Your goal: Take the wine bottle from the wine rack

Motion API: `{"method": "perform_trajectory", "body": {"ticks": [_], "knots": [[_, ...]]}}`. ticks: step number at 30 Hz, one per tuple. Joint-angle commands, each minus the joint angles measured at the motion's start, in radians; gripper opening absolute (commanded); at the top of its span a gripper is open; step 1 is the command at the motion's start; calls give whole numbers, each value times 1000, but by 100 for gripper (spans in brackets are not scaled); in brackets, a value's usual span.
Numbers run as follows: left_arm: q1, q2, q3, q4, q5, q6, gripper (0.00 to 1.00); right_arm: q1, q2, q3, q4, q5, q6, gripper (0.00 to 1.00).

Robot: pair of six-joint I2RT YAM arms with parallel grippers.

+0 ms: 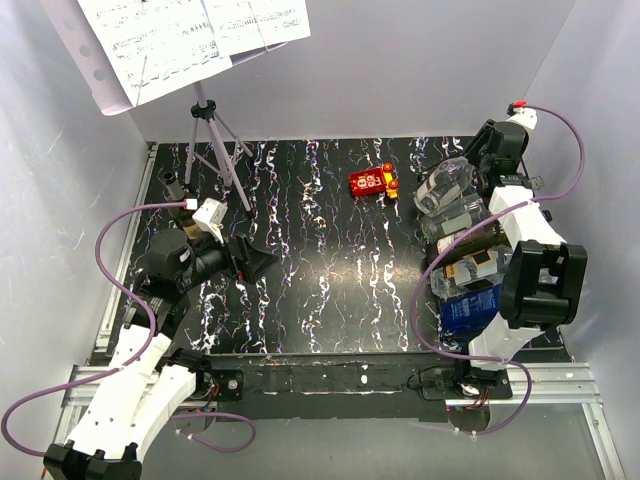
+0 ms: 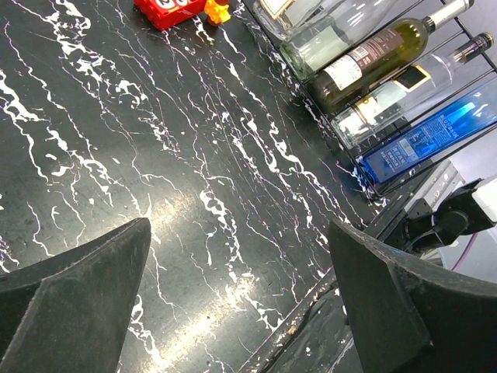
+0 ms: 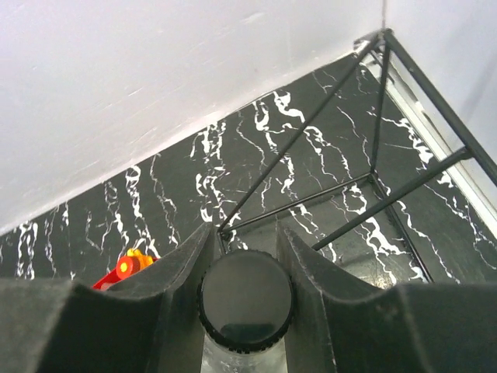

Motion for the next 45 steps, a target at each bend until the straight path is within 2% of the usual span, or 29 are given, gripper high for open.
{"method": "perform_trajectory", "body": {"ticks": [1, 7, 13, 18, 21, 25, 30, 35, 41, 45], "knots": [[-1, -14, 19, -15, -41, 18, 98, 13, -145, 27, 236, -70, -121, 1], [-3, -38, 18, -21, -81, 21, 98, 61, -208, 34, 237, -130, -172, 1], [-3, -57, 32, -41, -137, 23, 98, 182, -290, -15, 274, -263, -209, 1], [-1, -143, 39, -78, -341, 20, 98, 340, -330, -107, 381, -356, -235, 1], [-1, -210, 38, -101, -493, 6, 98, 465, -320, -113, 391, -371, -250, 1], [-3, -291, 45, -145, -704, -21, 98, 613, -263, -90, 407, -345, -279, 1], [-1, -356, 59, -199, -878, -58, 98, 755, -139, 5, 398, -314, -306, 1], [-3, -362, 65, -216, -918, -67, 98, 869, 2, 143, 352, -288, -387, 1], [-1, -370, 67, -225, -938, -74, 98, 947, 146, 286, 357, -276, -408, 1], [-3, -374, 70, -227, -944, -77, 98, 992, 232, 275, 554, -294, -511, 1]]}}
